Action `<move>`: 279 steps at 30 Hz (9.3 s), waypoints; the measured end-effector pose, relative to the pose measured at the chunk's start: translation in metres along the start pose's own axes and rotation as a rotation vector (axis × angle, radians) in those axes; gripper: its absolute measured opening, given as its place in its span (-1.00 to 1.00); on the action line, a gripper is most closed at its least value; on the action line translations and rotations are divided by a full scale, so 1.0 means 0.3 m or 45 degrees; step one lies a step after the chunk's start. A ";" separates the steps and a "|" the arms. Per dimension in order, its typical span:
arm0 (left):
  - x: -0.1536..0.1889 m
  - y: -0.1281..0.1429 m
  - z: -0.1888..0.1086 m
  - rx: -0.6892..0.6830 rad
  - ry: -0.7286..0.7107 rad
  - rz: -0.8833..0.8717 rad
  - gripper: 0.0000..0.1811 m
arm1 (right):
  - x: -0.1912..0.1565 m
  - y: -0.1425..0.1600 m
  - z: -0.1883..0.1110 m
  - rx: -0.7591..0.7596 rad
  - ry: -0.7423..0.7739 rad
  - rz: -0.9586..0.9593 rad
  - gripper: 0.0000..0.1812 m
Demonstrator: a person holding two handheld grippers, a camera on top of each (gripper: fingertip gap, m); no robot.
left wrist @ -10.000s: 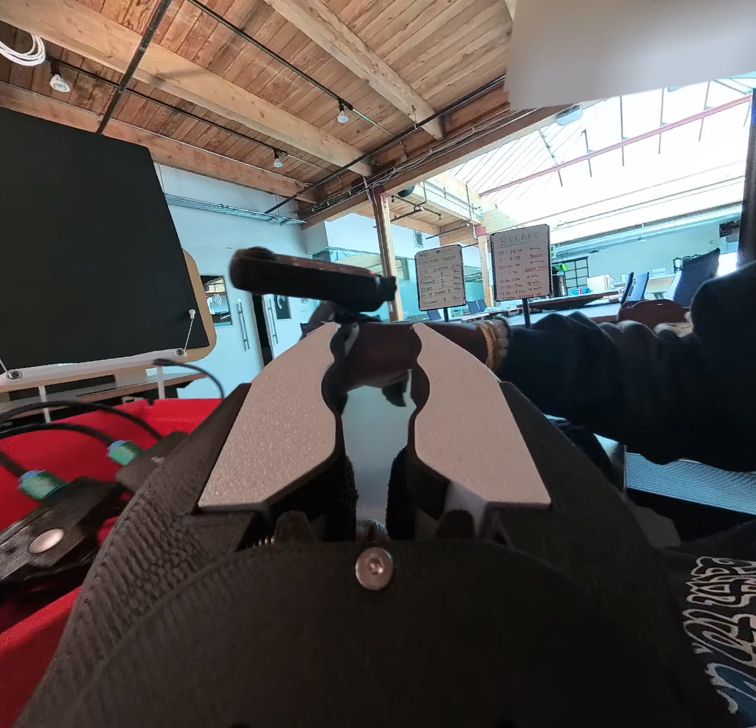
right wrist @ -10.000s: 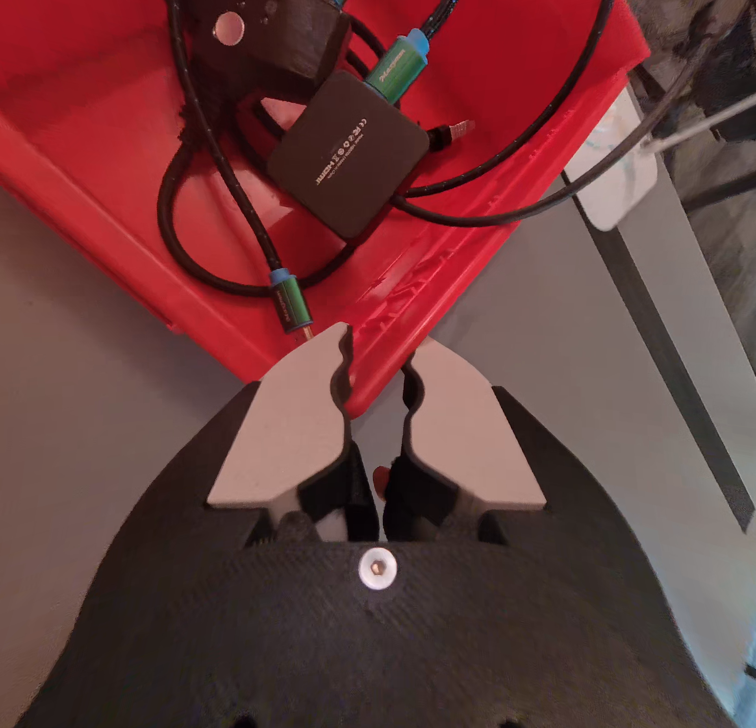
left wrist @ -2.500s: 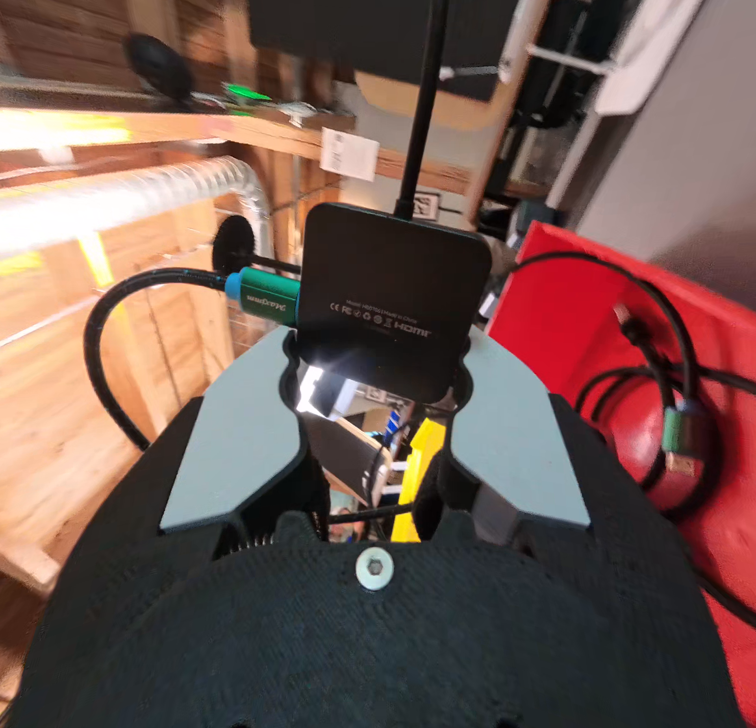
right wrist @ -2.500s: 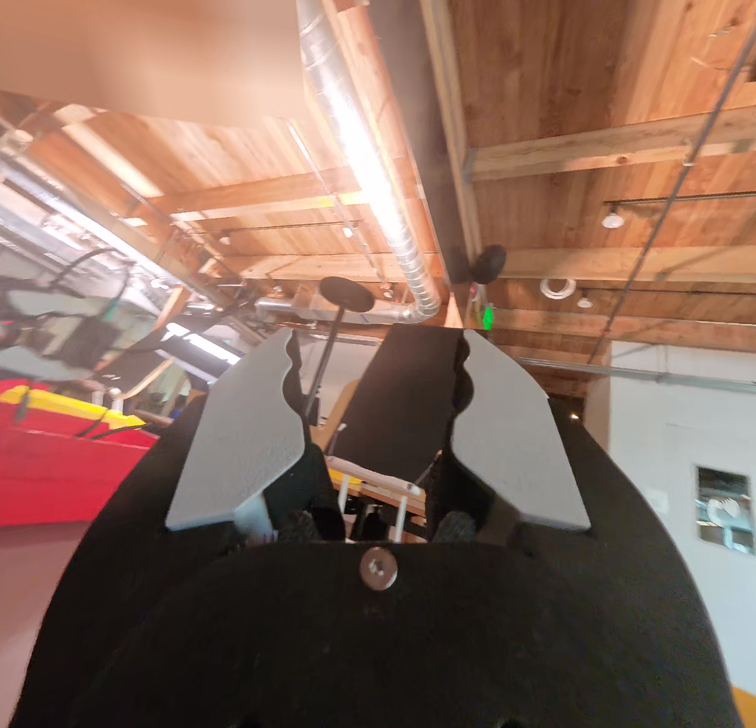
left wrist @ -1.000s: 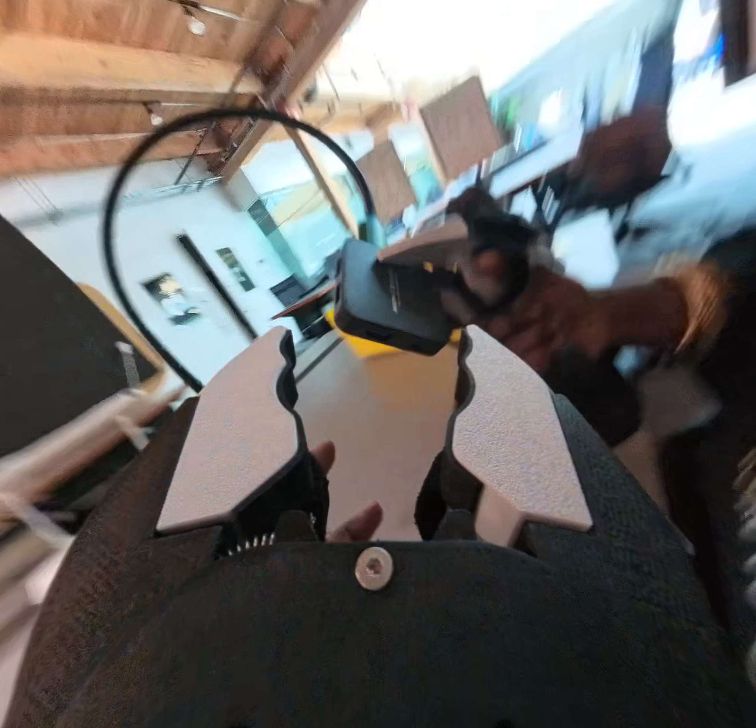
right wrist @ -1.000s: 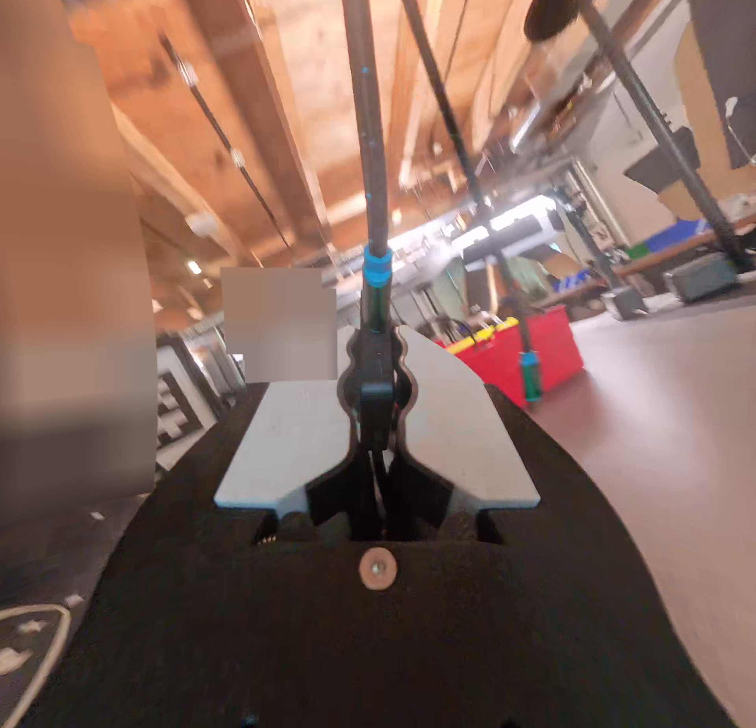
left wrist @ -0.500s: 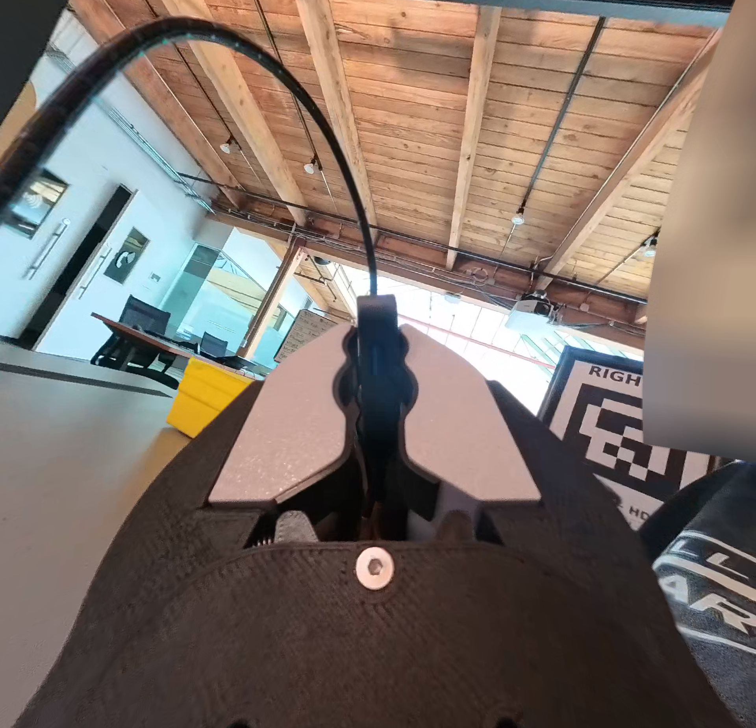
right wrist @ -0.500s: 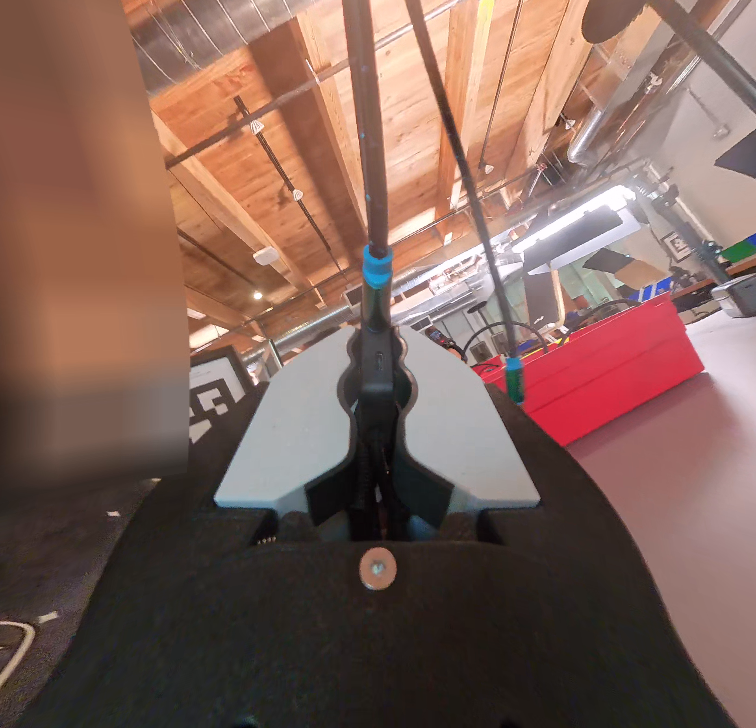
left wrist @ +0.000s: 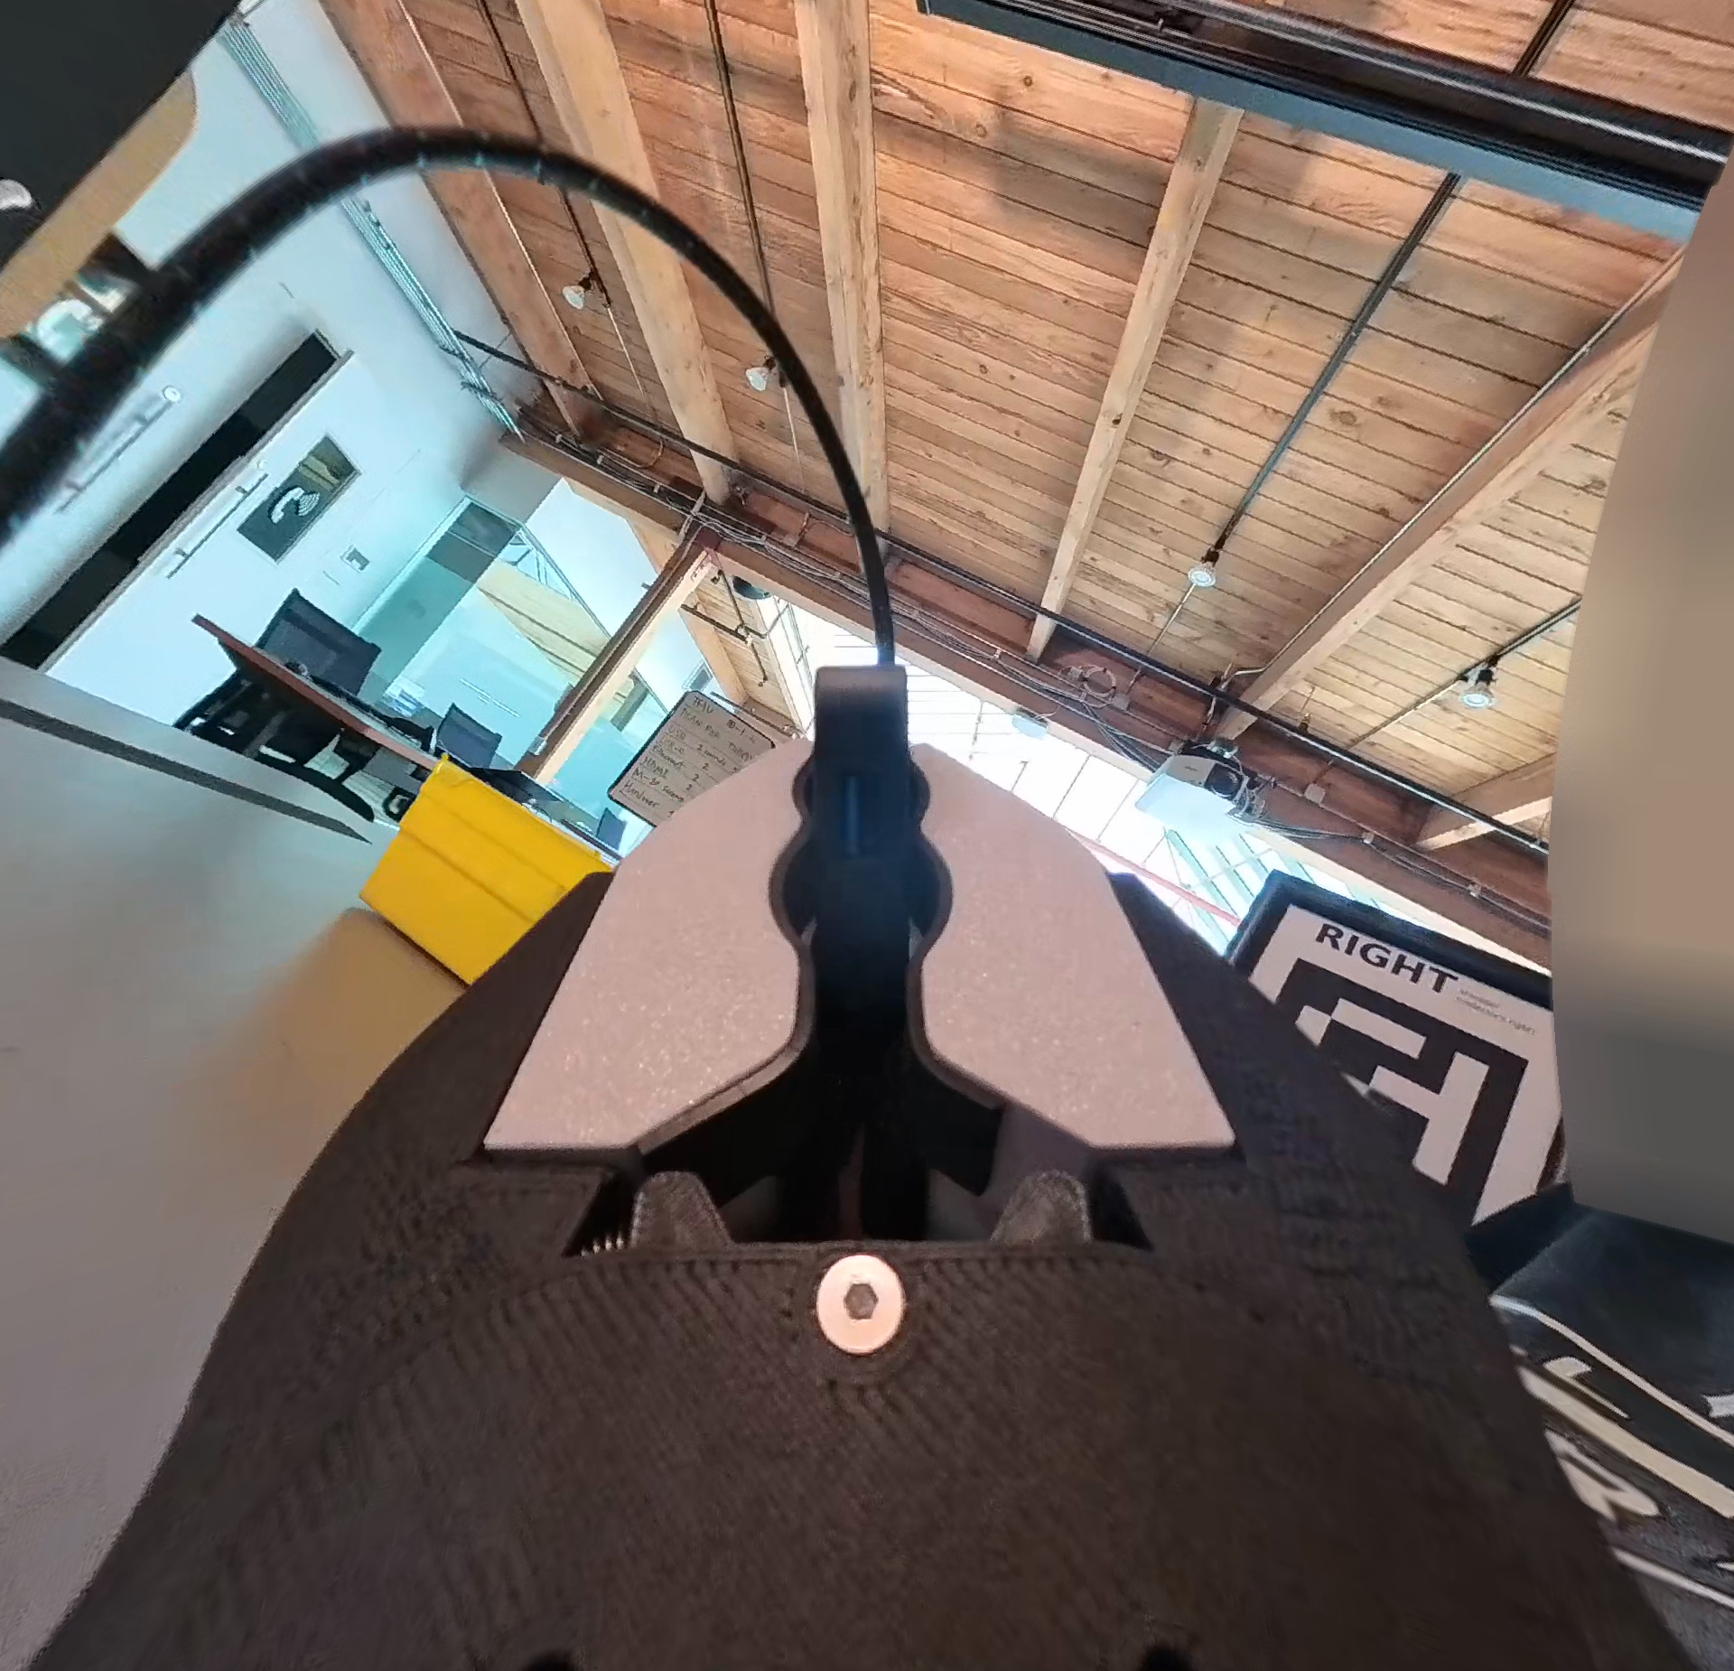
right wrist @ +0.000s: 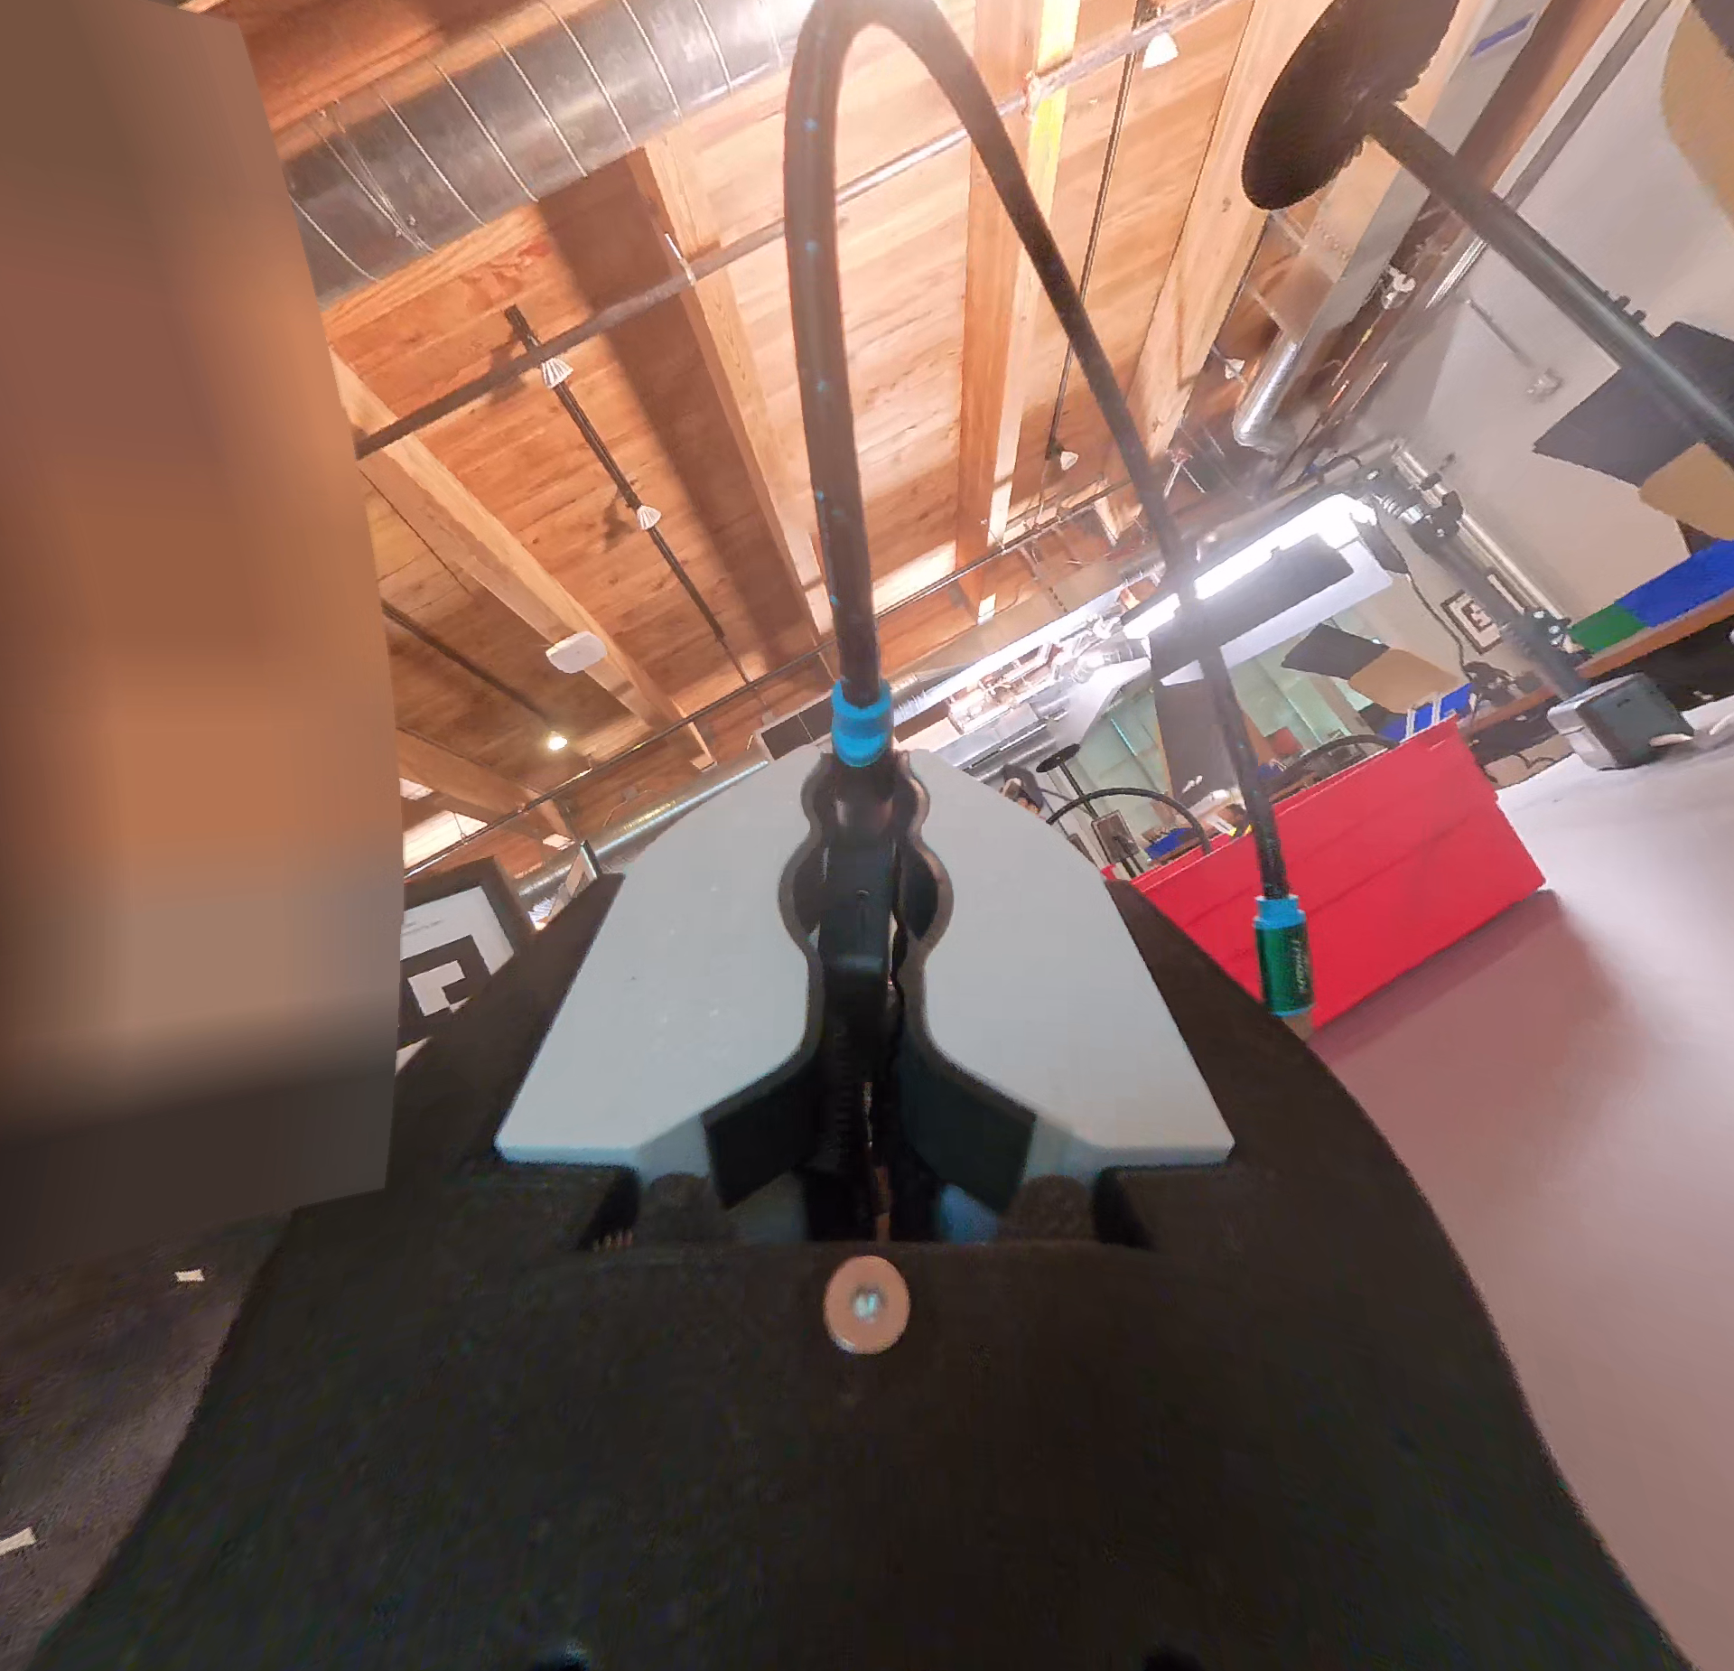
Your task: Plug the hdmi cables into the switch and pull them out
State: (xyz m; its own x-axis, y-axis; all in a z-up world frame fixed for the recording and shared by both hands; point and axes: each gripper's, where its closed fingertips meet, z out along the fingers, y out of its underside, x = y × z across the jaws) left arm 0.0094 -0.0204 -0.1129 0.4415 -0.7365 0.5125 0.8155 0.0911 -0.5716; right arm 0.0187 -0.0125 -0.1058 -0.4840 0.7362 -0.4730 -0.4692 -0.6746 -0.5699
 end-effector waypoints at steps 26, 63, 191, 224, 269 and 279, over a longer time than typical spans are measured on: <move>0.060 -0.184 -0.020 0.294 0.038 0.258 -0.86 | -0.036 -0.150 0.064 0.352 0.012 0.041 -0.87; -0.008 -0.353 -0.139 0.270 -0.179 0.755 -0.86 | -0.514 -1.190 -0.412 0.662 0.421 -1.526 -0.95; -0.032 -0.281 -0.103 0.101 -0.219 0.844 -0.85 | 0.315 -0.883 -0.673 -1.629 1.365 -0.806 -0.37; -0.020 -0.261 -0.097 0.069 -0.207 0.894 -0.85 | 0.278 -0.853 -1.049 -2.675 1.950 -0.358 -0.89; -0.025 -0.251 -0.093 0.054 -0.213 0.913 -0.85 | -0.028 -0.517 -0.857 -2.027 0.759 -0.614 -0.42; -0.025 -0.245 -0.089 0.043 -0.209 0.916 -0.85 | 0.066 -0.570 -0.922 -2.138 1.021 -0.827 -0.89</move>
State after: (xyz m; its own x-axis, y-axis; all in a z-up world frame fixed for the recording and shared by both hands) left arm -0.0638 -0.0396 -0.0920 0.9195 -0.3777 0.1089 0.3130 0.5361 -0.7839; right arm 0.2935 0.1323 -0.2037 0.0578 0.9846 0.1649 0.8782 0.0285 -0.4774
